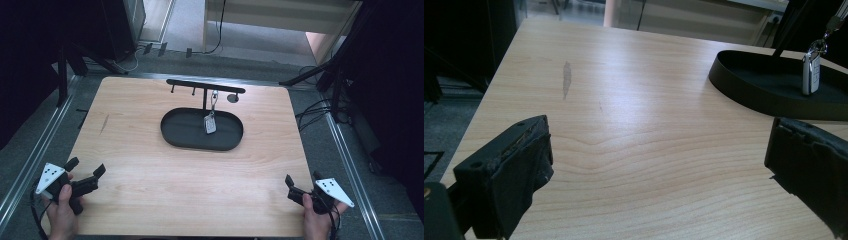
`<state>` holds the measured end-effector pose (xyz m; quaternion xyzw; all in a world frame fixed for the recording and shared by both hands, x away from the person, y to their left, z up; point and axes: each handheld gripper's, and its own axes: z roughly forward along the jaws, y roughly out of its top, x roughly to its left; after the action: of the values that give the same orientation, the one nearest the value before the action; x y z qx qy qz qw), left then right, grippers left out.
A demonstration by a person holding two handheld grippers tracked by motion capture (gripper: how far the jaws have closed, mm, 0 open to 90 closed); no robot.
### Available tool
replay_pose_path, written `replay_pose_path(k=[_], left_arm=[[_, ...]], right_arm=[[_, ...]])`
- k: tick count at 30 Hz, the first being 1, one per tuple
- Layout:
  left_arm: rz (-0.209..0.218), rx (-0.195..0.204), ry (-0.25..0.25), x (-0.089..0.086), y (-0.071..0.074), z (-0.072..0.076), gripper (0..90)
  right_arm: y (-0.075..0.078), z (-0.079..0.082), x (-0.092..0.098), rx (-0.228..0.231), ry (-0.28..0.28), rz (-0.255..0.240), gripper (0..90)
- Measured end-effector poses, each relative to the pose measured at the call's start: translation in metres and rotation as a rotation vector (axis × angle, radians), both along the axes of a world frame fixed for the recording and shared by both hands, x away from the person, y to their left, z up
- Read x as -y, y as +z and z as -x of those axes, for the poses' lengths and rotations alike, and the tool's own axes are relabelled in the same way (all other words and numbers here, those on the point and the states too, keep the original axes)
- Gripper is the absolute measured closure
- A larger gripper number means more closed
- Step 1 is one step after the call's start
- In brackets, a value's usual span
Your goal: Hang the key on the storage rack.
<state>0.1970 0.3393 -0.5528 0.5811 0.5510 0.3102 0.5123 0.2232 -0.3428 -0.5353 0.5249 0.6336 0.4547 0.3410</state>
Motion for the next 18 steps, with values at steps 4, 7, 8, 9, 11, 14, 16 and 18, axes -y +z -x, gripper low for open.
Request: replay_pose_path(k=[4,7,8,9,11,14,16,18], left_arm=[[0.001,0.0,0.0,0.0,0.0,0.0,0.0],[0.002,-0.001,-0.002,0.0,0.0,0.0,0.0],[0.003,-0.001,-0.003,0.0,0.0,0.0,0.0],[0.004,-0.001,-0.004,0.0,0.0,0.0,0.0],[0.004,-0.001,-0.004,0.0,0.0,0.0,0.0],[0.004,-0.001,-0.004,0.0,0.0,0.0,0.0],[0.005,-0.001,-0.002,0.0,0.0,0.0,0.0],[0.001,-0.003,-0.004,0.0,0.0,-0.001,0.0]], right_arm=[[-0.002,0.005,0.008,-0.008,-0.008,-0.002,0.0],[-0.006,0.011,0.015,-0.017,-0.011,-0.014,0.0],[-0.007,0.013,0.018,-0.014,-0.015,-0.028,0.0],[-0.007,0.014,0.019,-0.011,-0.016,-0.036,0.0],[-0.008,0.014,0.02,-0.01,-0.016,-0.048,0.0],[-0.009,0.013,0.017,-0.012,-0.013,-0.038,0.0],[-0.01,0.013,0.016,-0.012,-0.015,-0.038,0.0],[-0.01,0.013,0.017,-0.01,-0.017,-0.042,0.0]])
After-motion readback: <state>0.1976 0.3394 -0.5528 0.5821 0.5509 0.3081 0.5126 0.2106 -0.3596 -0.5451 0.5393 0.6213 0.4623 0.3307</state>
